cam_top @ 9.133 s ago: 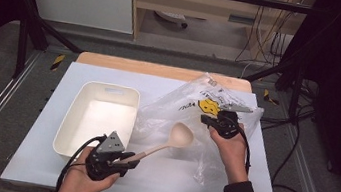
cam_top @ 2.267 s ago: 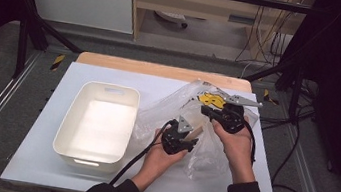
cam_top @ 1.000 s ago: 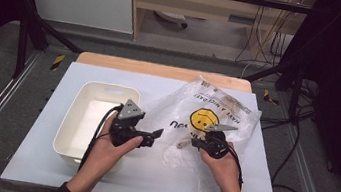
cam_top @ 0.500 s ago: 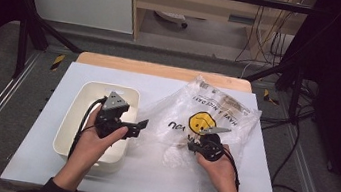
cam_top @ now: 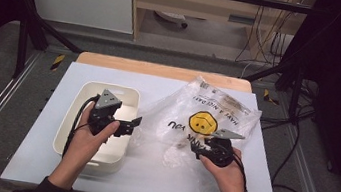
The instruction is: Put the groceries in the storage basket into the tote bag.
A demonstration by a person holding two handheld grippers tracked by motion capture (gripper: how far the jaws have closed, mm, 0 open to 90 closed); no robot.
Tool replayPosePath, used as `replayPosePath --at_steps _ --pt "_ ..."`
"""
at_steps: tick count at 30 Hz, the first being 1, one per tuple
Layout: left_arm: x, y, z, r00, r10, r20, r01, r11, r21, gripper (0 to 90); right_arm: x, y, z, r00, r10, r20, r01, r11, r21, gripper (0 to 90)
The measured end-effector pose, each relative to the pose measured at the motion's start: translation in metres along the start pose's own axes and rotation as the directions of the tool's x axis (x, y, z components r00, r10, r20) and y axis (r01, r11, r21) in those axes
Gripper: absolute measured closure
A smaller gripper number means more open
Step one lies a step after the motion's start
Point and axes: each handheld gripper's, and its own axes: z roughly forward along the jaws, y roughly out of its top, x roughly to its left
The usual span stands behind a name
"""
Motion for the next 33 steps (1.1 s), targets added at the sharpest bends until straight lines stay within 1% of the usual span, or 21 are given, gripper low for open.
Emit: replayPosePath --at_steps 1,2,4,7,10,12,14,17,19,21,23,24,26,28,29,30,33 --pt "0.0 -0.001 0.0 1.0 -0.001 -0.002 0.001 1.0 0.004 11.8 -0.002 -0.001 -0.004 0.9999 0.002 0.015 -0.001 1.0 -0.012 28.0" --pt "0.001 -0.001 -0.001 1.0 0.001 -0.004 -0.001 1.0 0.006 11.9 -0.005 -0.002 -0.008 0.9992 0.002 0.041 -0.001 1.0 -0.022 23.2" --pt "0.001 -0.002 -0.001 0.9999 0.002 -0.011 -0.002 1.0 0.003 11.8 -0.01 -0.006 -0.016 0.9963 0.003 0.086 0.0 0.999 -0.041 17.3" --pt "0.002 -0.004 -0.002 0.9999 0.0 -0.016 0.0 1.0 0.007 11.9 -0.021 -0.012 -0.027 0.9893 0.031 0.142 -0.022 0.998 -0.064 10.7" --pt "0.004 -0.005 -0.003 0.9997 -0.007 -0.023 0.007 0.9999 0.01 11.9 -0.031 -0.021 -0.038 0.9807 0.044 0.19 -0.033 0.997 -0.064 8.5" --pt "0.005 -0.006 -0.004 0.9996 -0.011 -0.026 0.011 0.9999 0.01 11.9 -0.036 -0.03 -0.042 0.9767 0.074 0.202 -0.065 0.997 -0.049 8.0" --pt "0.006 -0.007 -0.004 0.9996 -0.01 -0.025 0.01 0.9998 0.015 11.9 -0.043 -0.04 -0.044 0.9714 0.095 0.218 -0.093 0.995 -0.019 8.2" --pt "0.005 -0.007 -0.004 0.9997 -0.009 -0.022 0.01 0.9998 0.015 11.9 -0.05 -0.055 -0.046 0.9605 0.136 0.243 -0.148 0.988 0.032 8.6" --pt "0.005 -0.007 -0.004 0.9998 -0.007 -0.021 0.007 0.9999 0.015 11.9 -0.051 -0.063 -0.048 0.9556 0.156 0.25 -0.176 0.982 0.06 9.7" --pt "0.005 -0.007 -0.005 0.9997 -0.007 -0.022 0.007 0.9999 0.013 11.9 -0.052 -0.07 -0.049 0.9556 0.157 0.25 -0.183 0.979 0.086 10.1" --pt "0.004 -0.007 -0.005 0.9998 -0.006 -0.021 0.006 0.9999 0.012 11.9 -0.05 -0.074 -0.049 0.9569 0.168 0.237 -0.197 0.975 0.104 11.6" --pt "0.005 -0.006 -0.005 0.9997 -0.005 -0.023 0.005 0.9999 0.01 11.9 -0.049 -0.076 -0.049 0.9601 0.166 0.225 -0.195 0.974 0.115 11.5" --pt "0.006 -0.006 -0.006 0.9997 -0.008 -0.024 0.008 0.9999 0.01 11.9 -0.044 -0.076 -0.047 0.9639 0.136 0.229 -0.167 0.978 0.122 12.9" --pt "0.007 -0.006 -0.007 0.9996 -0.005 -0.027 0.005 0.9999 0.013 11.9 -0.04 -0.076 -0.045 0.9664 0.098 0.238 -0.133 0.982 0.133 17.7" --pt "0.008 -0.007 -0.007 0.9995 -0.008 -0.031 0.009 0.9999 0.01 11.9 -0.037 -0.076 -0.044 0.9653 0.071 0.251 -0.109 0.984 0.141 21.7" --pt "0.009 -0.007 -0.007 0.9994 -0.009 -0.035 0.01 0.9999 0.01 11.9 -0.035 -0.076 -0.044 0.9668 0.046 0.251 -0.085 0.986 0.144 27.7" --pt "0.01 -0.007 -0.008 0.9992 -0.014 -0.037 0.014 0.9999 0.008 11.9 -0.033 -0.075 -0.045 0.9723 0.036 0.231 -0.066 0.99 0.125 48.0"
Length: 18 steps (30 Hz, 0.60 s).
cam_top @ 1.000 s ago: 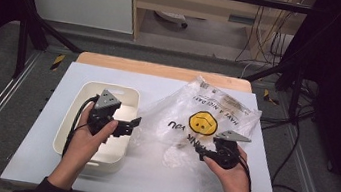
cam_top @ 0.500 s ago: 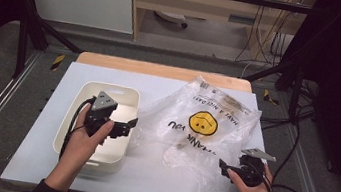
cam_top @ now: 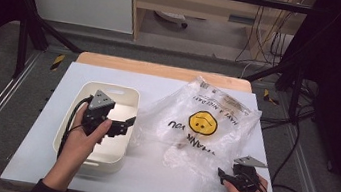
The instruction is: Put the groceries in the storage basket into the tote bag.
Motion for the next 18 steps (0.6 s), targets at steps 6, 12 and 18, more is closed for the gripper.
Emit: replayPosePath --at_steps 6,12,18 --pt "-0.003 0.0 0.001 1.0 0.007 0.003 -0.007 1.0 0.003 11.9 -0.004 0.001 -0.001 0.9986 -0.008 -0.053 0.008 1.0 -0.009 86.3" --pt "-0.009 0.001 0.001 0.9996 0.026 0.009 -0.026 0.9997 0.002 11.9 -0.021 -0.001 -0.009 0.9939 0.048 -0.099 -0.048 0.999 0.002 90.0" --pt "-0.016 0.002 0.001 0.9991 0.033 0.025 -0.033 0.9995 0.0 11.9 -0.043 -0.005 -0.019 0.996 0.078 -0.043 -0.079 0.997 -0.021 90.0"
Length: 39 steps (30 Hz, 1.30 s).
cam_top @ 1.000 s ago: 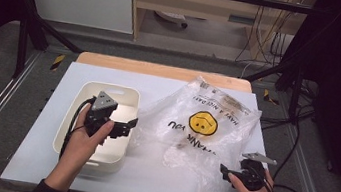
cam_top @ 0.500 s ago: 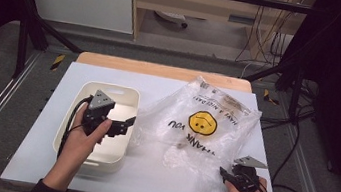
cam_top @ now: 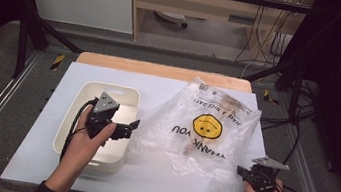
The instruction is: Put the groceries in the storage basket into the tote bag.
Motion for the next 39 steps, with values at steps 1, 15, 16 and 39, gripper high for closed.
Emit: replayPosePath --at_steps 1,15,16,39 --pt "-0.002 0.0 0.0 1.0 0.001 0.003 -0.001 1.0 -0.002 11.9 -0.003 0.0 -0.001 1.0 0.001 0.008 -0.001 1.0 -0.001 90.0" --pt "-0.05 -0.001 0.011 0.9956 0.073 0.059 -0.074 0.9971 0.019 11.8 -0.04 0.003 -0.005 0.9902 0.05 0.13 -0.042 0.997 -0.065 90.0" --pt "-0.056 -0.002 0.013 0.9945 0.083 0.064 -0.084 0.9962 0.022 11.8 -0.04 0.003 -0.005 0.99 0.053 0.131 -0.044 0.997 -0.068 90.0" --pt "-0.106 -0.043 0.085 0.9996 0.014 0.025 -0.017 0.9915 0.129 14.1 -0.05 0.003 -0.006 0.9871 0.07 0.144 -0.054 0.992 -0.112 90.0"
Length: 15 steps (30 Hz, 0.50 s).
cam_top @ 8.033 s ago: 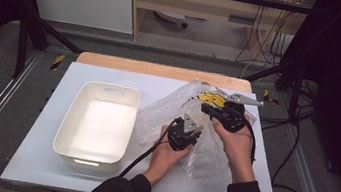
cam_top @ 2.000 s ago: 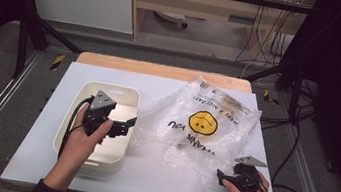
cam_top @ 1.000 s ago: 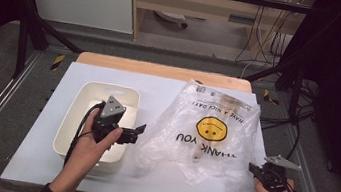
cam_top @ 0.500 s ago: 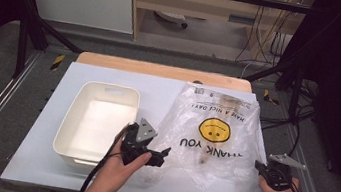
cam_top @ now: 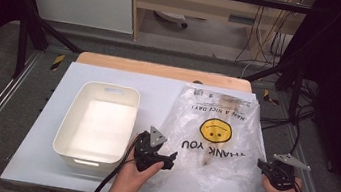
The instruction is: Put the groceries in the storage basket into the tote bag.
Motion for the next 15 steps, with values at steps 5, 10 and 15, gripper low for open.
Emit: replayPosePath --at_steps 5,10,15 --pt "-0.001 -0.003 0.014 0.9997 -0.004 -0.025 0.004 0.9999 0.015 13.9 -0.01 0.0 0.0 0.9993 0.012 0.034 -0.012 1.0 -0.016 90.0" --pt "0.001 -0.011 0.024 0.9984 0.005 -0.056 -0.002 0.9986 0.052 13.3 -0.014 -0.002 -0.001 0.9992 0.031 0.027 -0.03 0.999 -0.019 90.0" --pt "0.008 -0.023 0.026 0.9956 -0.012 -0.093 0.02 0.9967 0.079 13.2 -0.013 -0.002 -0.001 0.9996 0.024 0.017 -0.023 1.0 -0.018 90.0"
